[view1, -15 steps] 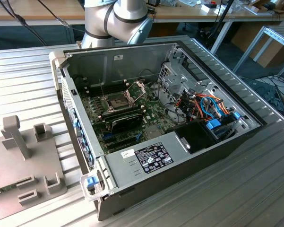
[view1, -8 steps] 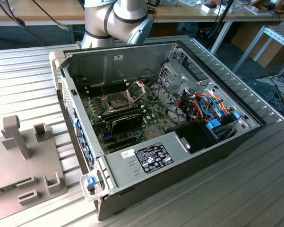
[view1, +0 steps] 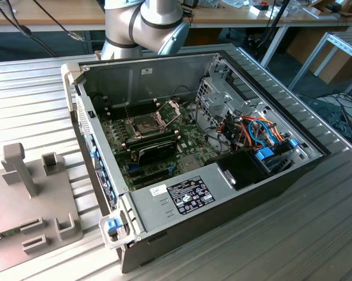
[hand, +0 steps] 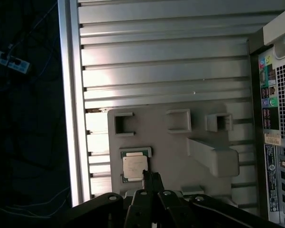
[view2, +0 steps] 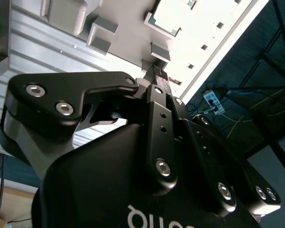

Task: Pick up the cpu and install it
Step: 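Reach for the cpu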

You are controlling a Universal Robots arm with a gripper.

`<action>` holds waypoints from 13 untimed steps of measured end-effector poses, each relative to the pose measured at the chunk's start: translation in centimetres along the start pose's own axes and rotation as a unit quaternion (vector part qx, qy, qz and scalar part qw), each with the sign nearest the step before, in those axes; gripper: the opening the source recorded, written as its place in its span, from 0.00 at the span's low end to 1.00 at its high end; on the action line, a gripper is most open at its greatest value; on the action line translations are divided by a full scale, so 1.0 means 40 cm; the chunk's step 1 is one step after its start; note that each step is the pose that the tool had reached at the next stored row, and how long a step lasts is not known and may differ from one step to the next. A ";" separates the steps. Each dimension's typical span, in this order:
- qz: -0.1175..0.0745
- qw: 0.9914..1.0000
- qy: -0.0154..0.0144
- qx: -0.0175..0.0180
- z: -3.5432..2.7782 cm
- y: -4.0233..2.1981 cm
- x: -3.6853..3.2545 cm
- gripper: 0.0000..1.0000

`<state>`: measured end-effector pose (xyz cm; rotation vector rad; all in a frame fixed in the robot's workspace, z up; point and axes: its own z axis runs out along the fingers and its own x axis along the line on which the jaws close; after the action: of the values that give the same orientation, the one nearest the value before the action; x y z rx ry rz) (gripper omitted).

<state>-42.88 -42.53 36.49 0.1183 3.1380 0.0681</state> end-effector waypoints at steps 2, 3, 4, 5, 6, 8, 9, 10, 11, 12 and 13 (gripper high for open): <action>0.000 1.000 0.000 0.000 0.004 0.000 0.001 0.11; 0.000 1.000 0.000 0.000 0.006 0.000 0.001 0.11; 0.000 1.000 0.000 0.000 0.009 -0.001 0.002 0.11; 0.000 1.000 0.000 0.000 0.012 -0.001 0.002 0.11; 0.000 1.000 0.000 0.000 0.014 -0.001 0.003 0.11; 0.000 1.000 0.000 0.000 0.019 -0.001 0.004 0.11; 0.000 1.000 0.000 0.000 0.022 -0.001 0.005 0.11; 0.000 1.000 0.000 0.000 0.024 -0.001 0.005 0.11; 0.000 1.000 0.000 0.000 0.026 -0.002 0.005 0.11; 0.000 1.000 0.000 0.000 0.029 -0.002 0.006 0.11; 0.000 1.000 0.000 0.000 0.031 -0.002 0.007 0.11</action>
<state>-43.15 -42.53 35.24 0.1182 3.1381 0.0679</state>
